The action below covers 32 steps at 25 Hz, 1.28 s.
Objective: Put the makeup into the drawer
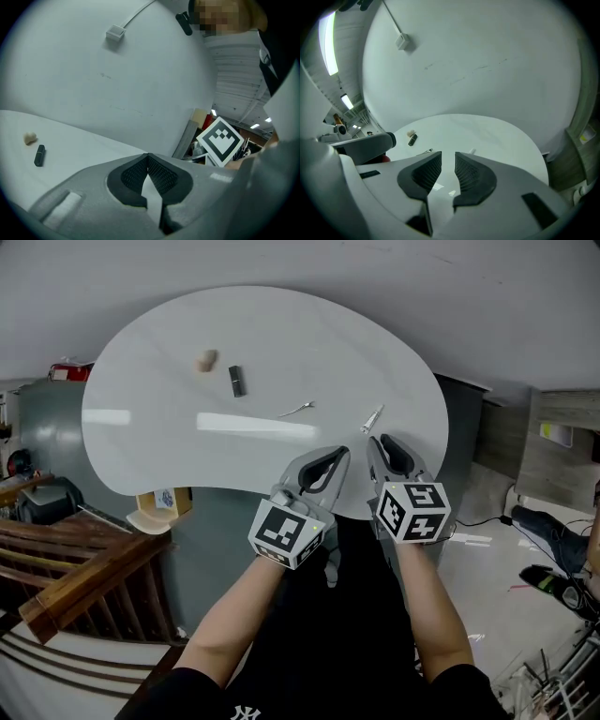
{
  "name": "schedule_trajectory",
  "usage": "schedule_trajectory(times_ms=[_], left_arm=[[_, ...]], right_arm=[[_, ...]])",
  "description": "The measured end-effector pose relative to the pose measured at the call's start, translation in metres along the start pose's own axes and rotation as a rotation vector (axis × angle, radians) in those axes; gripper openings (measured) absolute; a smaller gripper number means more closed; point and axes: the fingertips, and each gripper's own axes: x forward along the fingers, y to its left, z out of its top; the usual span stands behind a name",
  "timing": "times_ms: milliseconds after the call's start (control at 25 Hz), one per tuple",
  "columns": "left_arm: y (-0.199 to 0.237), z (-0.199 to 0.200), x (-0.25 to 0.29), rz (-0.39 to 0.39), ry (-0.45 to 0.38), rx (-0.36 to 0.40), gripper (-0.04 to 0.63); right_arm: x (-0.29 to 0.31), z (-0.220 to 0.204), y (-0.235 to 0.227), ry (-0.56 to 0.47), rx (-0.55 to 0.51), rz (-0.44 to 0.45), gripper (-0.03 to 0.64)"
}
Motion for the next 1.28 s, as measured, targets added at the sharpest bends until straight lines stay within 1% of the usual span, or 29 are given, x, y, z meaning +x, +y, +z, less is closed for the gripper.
schedule_trajectory(times_ms=[160, 400, 640, 960, 1080, 1280], left_arm=[[0.007, -0.016, 0.011, -0.005, 0.029, -0.033, 0.01], [0.018, -0.032, 0.024, 0.004, 0.051, -0.059, 0.01], [0.026, -0.036, 0.035, 0.01, 0.056, -0.067, 0.01], [0.034, -0.036, 0.041, 0.024, 0.062, -0.082, 0.01], [0.037, -0.036, 0.039, 0.032, 0.062, -0.086, 0.009], [0.041, -0.032, 0.036, 0.047, 0.058, -0.088, 0.009]], right_arm=[[0.019, -0.009, -0.011, 0.037, 0.021, -0.015, 0.094], [0.036, -0.021, -0.025, 0.084, 0.039, -0.046, 0.097], [0.05, -0.026, -0.033, 0.109, 0.059, -0.07, 0.103], [0.063, -0.031, -0.039, 0.151, 0.055, -0.109, 0.114], [0.066, -0.032, -0.038, 0.163, 0.037, -0.126, 0.114], [0.067, -0.033, -0.04, 0.211, -0.045, -0.173, 0.098]])
